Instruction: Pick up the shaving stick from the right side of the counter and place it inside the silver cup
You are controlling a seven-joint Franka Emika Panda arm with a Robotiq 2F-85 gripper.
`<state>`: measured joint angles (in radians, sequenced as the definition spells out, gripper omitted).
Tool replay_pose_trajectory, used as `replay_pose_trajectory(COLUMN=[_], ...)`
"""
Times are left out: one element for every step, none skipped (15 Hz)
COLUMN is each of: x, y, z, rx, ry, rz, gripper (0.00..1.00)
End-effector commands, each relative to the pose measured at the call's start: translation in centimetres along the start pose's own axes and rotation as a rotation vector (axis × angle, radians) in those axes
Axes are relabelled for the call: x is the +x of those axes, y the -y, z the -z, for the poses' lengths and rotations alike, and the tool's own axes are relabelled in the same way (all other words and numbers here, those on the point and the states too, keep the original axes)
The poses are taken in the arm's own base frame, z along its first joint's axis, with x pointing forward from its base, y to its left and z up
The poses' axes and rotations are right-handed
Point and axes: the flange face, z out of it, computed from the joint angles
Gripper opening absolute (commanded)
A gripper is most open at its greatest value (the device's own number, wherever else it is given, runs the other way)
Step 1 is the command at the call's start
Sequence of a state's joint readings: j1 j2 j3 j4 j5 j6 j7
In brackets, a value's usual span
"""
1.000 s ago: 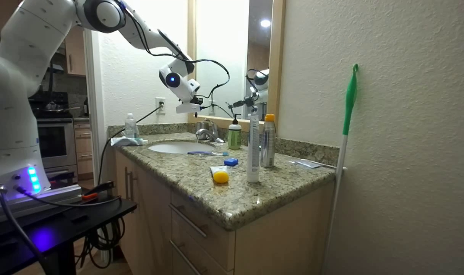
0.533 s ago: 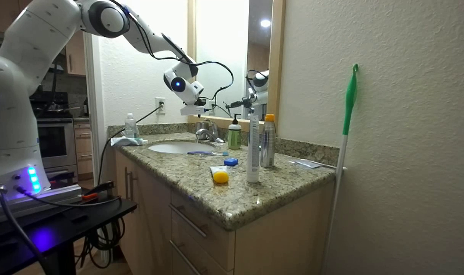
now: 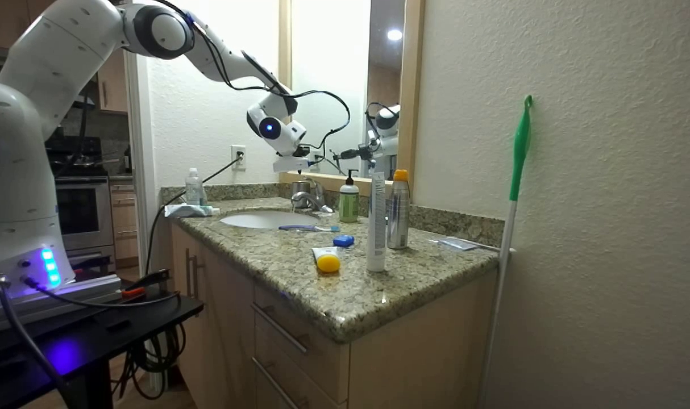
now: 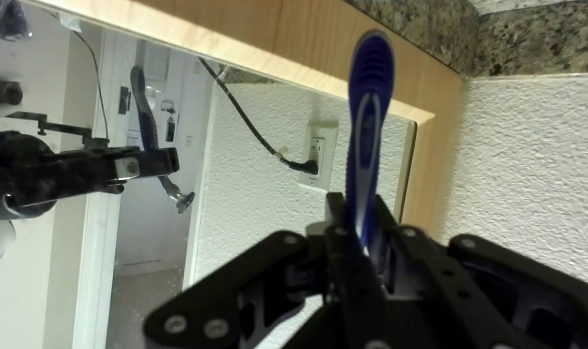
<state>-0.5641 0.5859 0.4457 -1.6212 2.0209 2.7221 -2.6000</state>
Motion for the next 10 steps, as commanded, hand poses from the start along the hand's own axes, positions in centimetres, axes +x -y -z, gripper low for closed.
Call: replay_pose_trajectory(x=[-0.2,-0.7,-1.2,-1.6,-2.1,-2.5,-2.8,-2.4,-2.8,-3.0], y=[-1.7,-1.7,-1.5,-1.1,-0.7,-0.3,-0.1,-0.4,-0.2,-0.1], z=[-1.0,-1.0,-0.9,-0.9,-1.0,-1.1,-1.2,-1.0,-1.2,-1.3], rx=[0.000,-0.002,-0.002,-0.001,0.006,0.009,0.012,0.013,0.017,0.019], ry=[-0.036,-0.030,-0.018,-0.006,0.001,0.009,0.008,0.003,0.007,0.010], rz=[0.038,0.031,0.023,0.017,0.009,-0.001,-0.009,0.003,-0.002,-0.004], gripper=[0.03,0.03,0.03,0.03,0.03,0.03,0.03,0.13,0.13,0.13])
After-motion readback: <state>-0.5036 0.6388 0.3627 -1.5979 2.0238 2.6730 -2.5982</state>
